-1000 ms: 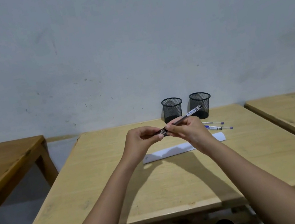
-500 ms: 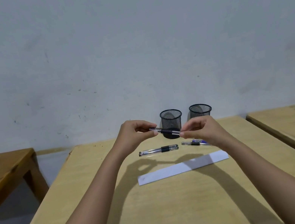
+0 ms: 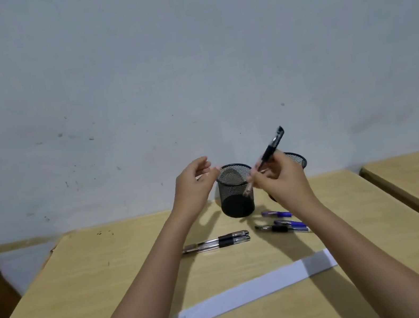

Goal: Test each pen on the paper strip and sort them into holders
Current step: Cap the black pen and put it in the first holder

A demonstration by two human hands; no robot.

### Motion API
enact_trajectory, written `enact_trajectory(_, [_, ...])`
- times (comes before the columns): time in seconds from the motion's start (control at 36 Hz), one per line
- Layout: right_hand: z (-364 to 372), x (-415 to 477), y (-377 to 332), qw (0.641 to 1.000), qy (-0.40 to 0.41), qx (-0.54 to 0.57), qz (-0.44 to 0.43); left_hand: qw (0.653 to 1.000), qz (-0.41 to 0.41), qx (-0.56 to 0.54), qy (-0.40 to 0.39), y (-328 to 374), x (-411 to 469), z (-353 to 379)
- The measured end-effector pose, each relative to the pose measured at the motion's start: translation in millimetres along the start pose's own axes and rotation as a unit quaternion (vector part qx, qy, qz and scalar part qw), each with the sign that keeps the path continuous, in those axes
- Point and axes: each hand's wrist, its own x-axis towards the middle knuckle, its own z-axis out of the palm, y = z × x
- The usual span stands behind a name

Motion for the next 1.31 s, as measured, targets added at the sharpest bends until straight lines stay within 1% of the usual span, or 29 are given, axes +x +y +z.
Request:
enact_trajectory(0.06, [1.9,8.4,2.9,1.0,0.015,0.025,-0.011,0.999,-0.028,0.024,-0.021,-21.8,3.0,8.3])
enact_trajectory(0.11, [5.9,16.1,6.9,0.999,0.034,0.028,-0.031,0.997,-0.039,0.061,-0.04,-40.0,4.8,17.4])
enact_trajectory(0.17, [11.5,23.5,13.5,0.998,0.046,0.011,-0.043,0.995,-0.039,0.077,-0.049,-51.2,7.0,25.5])
enact_trajectory(0.22, [16.8,30.2,22.3,0.998,0.043,-0.02,-0.045,0.996,-0.034,0.067,-0.057,-57.2,9.9,32.1])
enact_trajectory(0.39, [23.0,41.8,36.9,0.987,0.0,-0.145,-0.072,0.998,-0.039,0.017,-0.05,-63.2,16.4,41.8])
enact_trajectory(0.5, [24.5,45.2,36.0,0.98,-0.044,-0.177,-0.078,0.997,-0.035,-0.019,-0.062,-61.6,19.1,44.0])
enact_trajectory(0.67, [21.8,49.1,27.7,0.966,-0.125,-0.216,-0.07,0.997,-0.038,-0.045,-0.052,-62.7,19.4,45.3])
enact_trajectory(0.78, [19.0,50.0,25.1,0.966,-0.148,-0.206,-0.059,0.997,-0.036,-0.044,-0.053,-62.8,20.1,45.6])
enact_trajectory(0.92, [16.2,46.8,27.1,0.978,-0.13,-0.157,-0.038,0.997,-0.043,-0.034,-0.059,-62.2,20.0,43.1])
enact_trajectory(1.0, [13.5,41.0,29.8,0.982,-0.112,-0.148,-0.038,0.996,-0.041,0.021,-0.074,-59.5,17.3,36.1])
enact_trajectory(1.08, [10.1,32.9,34.9,0.99,-0.071,-0.122,-0.019,0.989,-0.046,0.103,-0.092,-56.2,7.6,21.8])
enact_trajectory(1.17, [8.4,16.9,39.3,0.996,-0.018,-0.089,0.0,0.973,-0.047,0.196,-0.115,-59.0,-10.8,-1.2])
enact_trajectory(1.22, [10.1,1.1,40.3,0.997,0.001,-0.072,-0.002,0.96,-0.041,0.245,-0.128,-64.6,-28.9,-19.8])
enact_trajectory(1.28, [15.5,-15.9,40.4,0.997,-0.017,-0.078,0.001,0.948,-0.041,0.284,-0.14,-70.0,-48.2,-39.6])
enact_trajectory(1.31, [19.8,-24.6,40.4,0.995,-0.044,-0.088,0.009,0.939,-0.043,0.305,-0.153,-73.5,-57.2,-48.7])
